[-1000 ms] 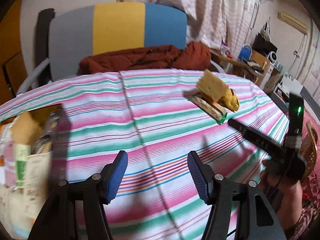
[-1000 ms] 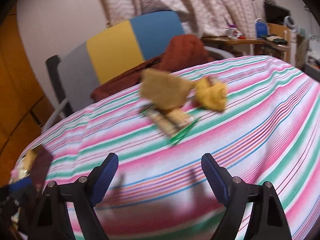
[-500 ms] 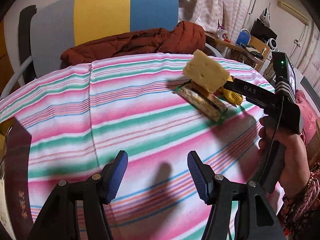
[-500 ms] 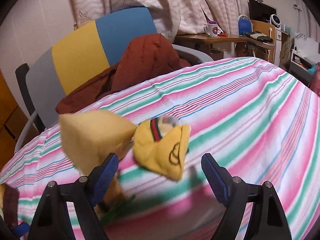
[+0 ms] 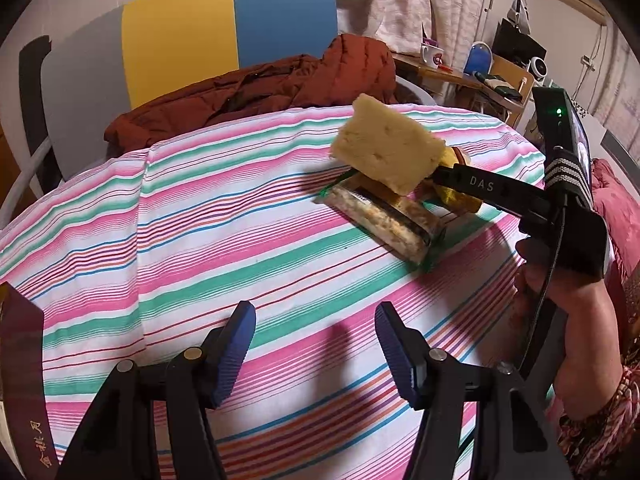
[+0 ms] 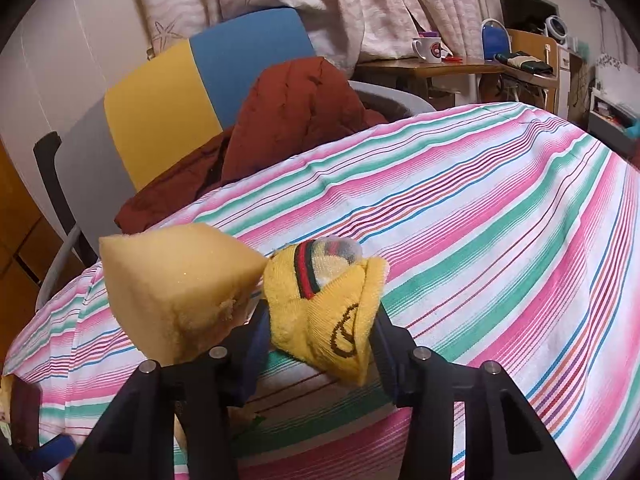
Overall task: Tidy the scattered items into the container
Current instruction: 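Grasp the yellow towel with the right gripper while the left gripper reaches the snack bar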
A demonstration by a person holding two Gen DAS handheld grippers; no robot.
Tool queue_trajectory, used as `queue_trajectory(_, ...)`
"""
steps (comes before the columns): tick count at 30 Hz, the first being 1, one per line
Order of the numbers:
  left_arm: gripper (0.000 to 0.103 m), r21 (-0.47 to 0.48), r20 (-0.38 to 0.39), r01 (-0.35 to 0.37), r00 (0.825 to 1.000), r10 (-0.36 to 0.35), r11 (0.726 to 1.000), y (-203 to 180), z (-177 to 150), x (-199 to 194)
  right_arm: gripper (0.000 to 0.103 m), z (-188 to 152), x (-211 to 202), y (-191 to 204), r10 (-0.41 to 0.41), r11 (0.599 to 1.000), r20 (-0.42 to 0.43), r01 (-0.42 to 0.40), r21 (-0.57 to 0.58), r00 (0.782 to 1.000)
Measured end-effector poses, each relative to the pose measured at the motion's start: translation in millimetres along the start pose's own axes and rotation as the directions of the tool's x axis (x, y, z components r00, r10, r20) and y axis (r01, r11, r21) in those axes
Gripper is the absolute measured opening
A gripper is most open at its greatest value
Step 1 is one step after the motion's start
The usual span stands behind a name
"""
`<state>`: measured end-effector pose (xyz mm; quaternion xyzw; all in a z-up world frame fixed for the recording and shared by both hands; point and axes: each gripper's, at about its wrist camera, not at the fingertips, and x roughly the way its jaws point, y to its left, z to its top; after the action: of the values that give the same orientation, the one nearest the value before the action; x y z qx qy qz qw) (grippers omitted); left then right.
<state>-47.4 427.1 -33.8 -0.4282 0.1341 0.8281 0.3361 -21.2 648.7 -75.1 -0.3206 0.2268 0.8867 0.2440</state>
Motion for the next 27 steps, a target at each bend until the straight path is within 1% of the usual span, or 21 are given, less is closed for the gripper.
queue_trajectory(4, 0.063, -0.008, -0.015, 0.008, 1.000, -0.008, 1.000, -4.0, 3.8, 6.0, 0.045, -2.3, -2.7, 3.0, 0.000, 0.999, -0.013, 0.000, -0.032, 1.000)
queue_trajectory(9, 0.063, -0.040, -0.037, 0.030, 0.999, -0.032, 0.999, -9.7, 9.9, 15.5, 0.043, -8.6, -11.0, 1.8, 0.018, 0.997, -0.033, -0.020, -0.073, 0.999)
queue_trajectory(12, 0.063, -0.055, -0.039, 0.037, 0.998, -0.039, 0.998, -17.0, 16.6, 21.3, 0.043, -14.2, -22.7, -2.9, -0.011, 0.996, -0.013, 0.010, -0.084, 1.000)
queue_trajectory(14, 0.063, -0.063, -0.043, 0.036, 0.998, -0.038, 0.997, -23.9, 22.9, 26.4, 0.043, -20.6, -32.4, -8.8, -0.047, 0.996, 0.007, 0.048, -0.069, 0.999)
queue_trajectory(16, 0.063, -0.075, -0.052, 0.041, 0.998, -0.045, 0.996, -30.2, 29.9, 32.2, 0.043, -25.7, -39.0, -16.0, -0.068, 0.997, 0.019, 0.068, -0.039, 0.998)
queue_trajectory(20, 0.063, -0.106, -0.077, 0.057, 0.995, -0.065, 0.993, -41.9, 47.2, 45.9, 0.043, -30.1, -43.4, -29.2, -0.076, 0.997, 0.033, 0.075, 0.029, 0.997)
queue_trajectory(23, 0.064, -0.136, -0.090, 0.073, 0.992, -0.086, 0.988, -48.8, 60.1, 55.7, 0.043, -31.3, -42.4, -32.4, -0.086, 0.995, 0.035, 0.084, 0.047, 0.996)
queue_trajectory(24, 0.066, -0.144, -0.090, 0.077, 0.992, -0.091, 0.987, -50.7, 63.7, 58.8, 0.043, -31.8, -42.7, -32.7, -0.087, 0.995, 0.038, 0.086, 0.048, 0.995)
queue_trajectory(27, 0.067, -0.144, -0.109, 0.041, 0.992, -0.057, 0.989, -58.1, 73.6, 73.3, 0.043, -32.6, -42.7, -34.3, -0.089, 0.995, 0.043, 0.087, 0.054, 0.995)
